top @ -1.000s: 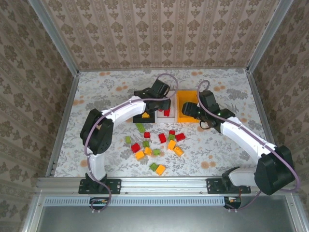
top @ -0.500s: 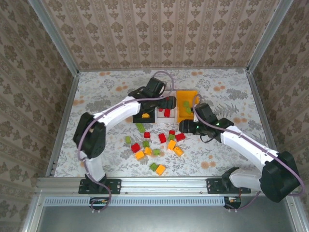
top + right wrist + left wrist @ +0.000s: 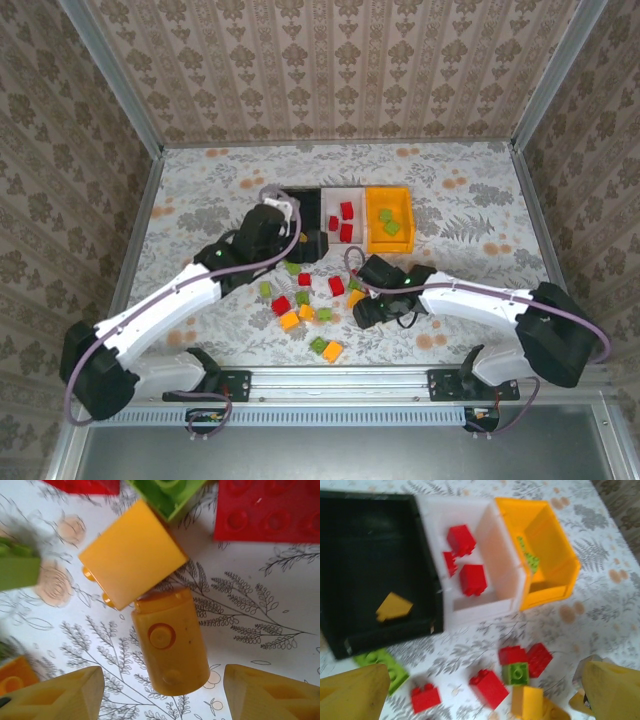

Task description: Sort the legos into containers by color

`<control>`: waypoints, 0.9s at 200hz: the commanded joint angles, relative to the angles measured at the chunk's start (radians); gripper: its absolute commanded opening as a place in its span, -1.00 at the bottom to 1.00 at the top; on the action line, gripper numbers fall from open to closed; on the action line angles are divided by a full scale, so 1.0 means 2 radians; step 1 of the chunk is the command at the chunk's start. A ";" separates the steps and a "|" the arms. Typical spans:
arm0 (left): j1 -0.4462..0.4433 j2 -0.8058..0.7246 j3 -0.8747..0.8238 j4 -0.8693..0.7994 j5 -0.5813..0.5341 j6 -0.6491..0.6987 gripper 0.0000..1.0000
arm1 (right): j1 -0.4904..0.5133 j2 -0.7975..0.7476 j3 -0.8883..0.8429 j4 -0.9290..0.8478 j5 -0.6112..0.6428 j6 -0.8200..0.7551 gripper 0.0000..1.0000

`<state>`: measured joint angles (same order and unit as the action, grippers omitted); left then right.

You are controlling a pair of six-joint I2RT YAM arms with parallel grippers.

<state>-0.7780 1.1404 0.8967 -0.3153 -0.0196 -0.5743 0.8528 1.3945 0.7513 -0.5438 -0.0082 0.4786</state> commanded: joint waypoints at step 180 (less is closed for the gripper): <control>0.035 -0.116 -0.095 -0.049 -0.049 -0.042 1.00 | 0.022 0.027 0.032 -0.017 0.065 -0.023 -0.41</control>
<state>-0.7189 0.9325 0.7235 -0.3763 -0.1028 -0.6441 0.8967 1.5383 0.8127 -0.5358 0.1204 0.4404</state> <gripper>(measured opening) 0.997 0.339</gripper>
